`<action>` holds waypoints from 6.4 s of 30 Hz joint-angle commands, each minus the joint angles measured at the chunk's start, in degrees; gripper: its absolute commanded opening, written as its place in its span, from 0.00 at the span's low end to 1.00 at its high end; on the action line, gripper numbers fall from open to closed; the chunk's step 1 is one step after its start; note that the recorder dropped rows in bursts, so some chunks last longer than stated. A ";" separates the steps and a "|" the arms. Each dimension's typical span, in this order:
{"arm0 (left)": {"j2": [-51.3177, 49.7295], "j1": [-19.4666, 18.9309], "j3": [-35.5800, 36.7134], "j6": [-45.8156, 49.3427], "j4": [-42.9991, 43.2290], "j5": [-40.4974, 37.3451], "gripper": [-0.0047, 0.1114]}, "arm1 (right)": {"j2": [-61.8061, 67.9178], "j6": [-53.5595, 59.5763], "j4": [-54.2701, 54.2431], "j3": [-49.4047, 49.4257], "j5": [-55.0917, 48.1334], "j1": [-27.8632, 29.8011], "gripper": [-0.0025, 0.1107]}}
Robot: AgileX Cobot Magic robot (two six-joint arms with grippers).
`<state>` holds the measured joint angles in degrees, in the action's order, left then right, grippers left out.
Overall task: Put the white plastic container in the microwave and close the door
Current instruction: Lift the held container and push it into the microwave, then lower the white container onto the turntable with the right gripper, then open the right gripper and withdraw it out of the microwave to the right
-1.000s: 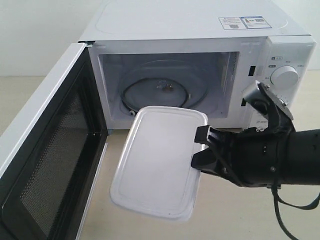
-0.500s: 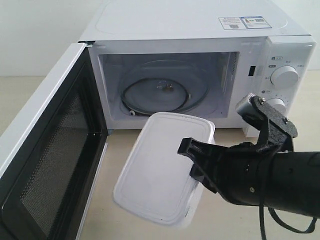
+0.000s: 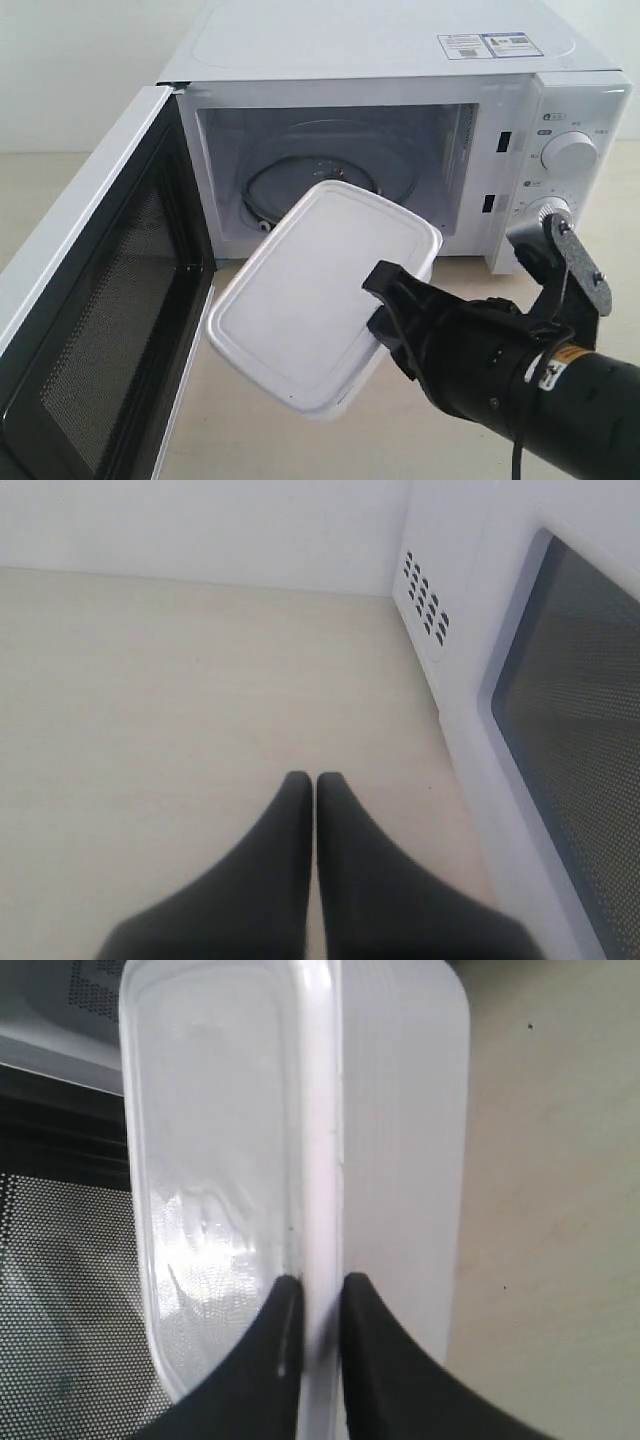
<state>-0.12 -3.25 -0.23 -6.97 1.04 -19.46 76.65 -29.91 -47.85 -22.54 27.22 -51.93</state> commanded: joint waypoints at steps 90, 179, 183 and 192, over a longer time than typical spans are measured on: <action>0.12 -0.12 0.23 0.08 -0.39 0.12 0.07 | 32.04 -16.63 6.71 -30.15 16.49 17.13 0.02; 0.12 -0.12 0.23 0.08 -0.39 0.12 0.07 | 32.59 29.91 30.08 -29.20 5.88 16.31 0.03; 0.12 -0.12 0.23 0.08 -0.39 0.12 0.07 | 23.26 29.91 30.29 -22.70 0.58 14.68 0.03; 0.12 -0.12 0.23 0.08 -0.39 0.12 0.07 | 5.43 29.56 30.15 -16.72 -34.35 14.68 0.03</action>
<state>-0.12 -3.25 -0.23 -6.97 1.04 -19.46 86.24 0.00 -17.95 -39.92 3.88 -37.19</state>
